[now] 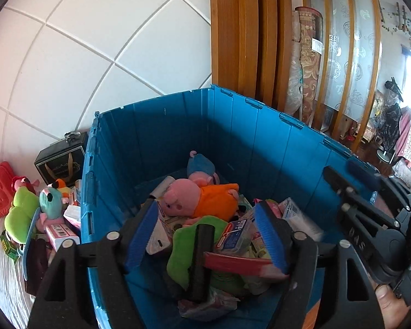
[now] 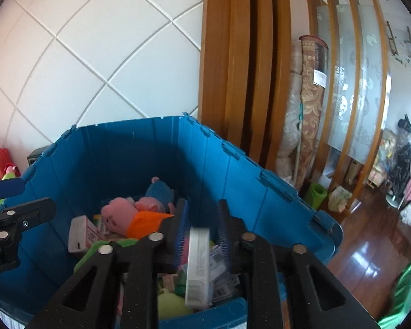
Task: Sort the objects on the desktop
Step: 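Carry both boxes over the blue crate and open both tools to drop them, then move both tools back from the crate to the pile on the bed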
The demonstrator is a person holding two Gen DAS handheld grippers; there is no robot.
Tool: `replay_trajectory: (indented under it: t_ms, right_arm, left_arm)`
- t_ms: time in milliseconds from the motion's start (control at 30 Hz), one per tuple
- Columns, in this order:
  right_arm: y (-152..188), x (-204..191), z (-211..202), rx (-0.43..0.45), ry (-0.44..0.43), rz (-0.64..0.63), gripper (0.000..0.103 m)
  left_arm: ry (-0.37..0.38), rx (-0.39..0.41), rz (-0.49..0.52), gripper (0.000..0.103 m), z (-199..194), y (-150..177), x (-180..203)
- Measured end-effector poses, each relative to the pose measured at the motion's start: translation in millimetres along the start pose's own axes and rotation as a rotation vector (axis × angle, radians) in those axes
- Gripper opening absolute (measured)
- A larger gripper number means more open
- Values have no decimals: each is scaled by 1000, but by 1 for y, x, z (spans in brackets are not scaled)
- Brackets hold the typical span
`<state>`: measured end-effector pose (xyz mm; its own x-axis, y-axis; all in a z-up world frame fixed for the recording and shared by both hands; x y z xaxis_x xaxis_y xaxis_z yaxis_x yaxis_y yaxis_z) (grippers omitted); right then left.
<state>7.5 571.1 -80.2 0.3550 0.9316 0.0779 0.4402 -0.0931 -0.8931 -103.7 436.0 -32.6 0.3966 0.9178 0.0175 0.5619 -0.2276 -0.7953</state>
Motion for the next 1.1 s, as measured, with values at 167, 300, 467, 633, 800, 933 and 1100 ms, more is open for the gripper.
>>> replay_trajectory:
  t_ms: [167,300,467,633,800,933,1100]
  right_arm:
    - [-7,-1,-13,43,8,2,103]
    - [-17,-7,-25,72,9,-6,103]
    - [-30,-30,-41,112,-25,-9,103]
    - [-42,-75,-57,152,-83,-33,103]
    - [-61,-132,-82,220,-179,-37,103]
    - [-73,-192,-101,261,-272,-52,103]
    - [-69,-274,-105,246,-346,-103,103]
  left_arm:
    - [-17,44,5,78,-15,-3,-10]
    - [-41,97,-18,79,-32,-7,-32]
    - [-89,130,-69,79,-47,-5,-76]
    - [-123,150,-134,79,-63,7,-138]
    - [-198,155,-201,79,-78,25,-214]
    - [-238,145,-266,79,-81,47,-279]
    - [-278,46,-298,79,-57,88,-347]
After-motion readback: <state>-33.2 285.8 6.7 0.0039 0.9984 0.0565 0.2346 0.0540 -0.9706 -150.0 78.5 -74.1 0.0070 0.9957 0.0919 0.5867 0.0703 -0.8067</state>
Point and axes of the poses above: each gripper's, at about its wrist camera, not at the fingertips, and z roughly the way its jaws point, x to its right, y to its underside, the point moved 10 cm from there along z, roughly the way its jaws point, and after that the axes turned 2 degrees about -z, right-handed, at the moved point
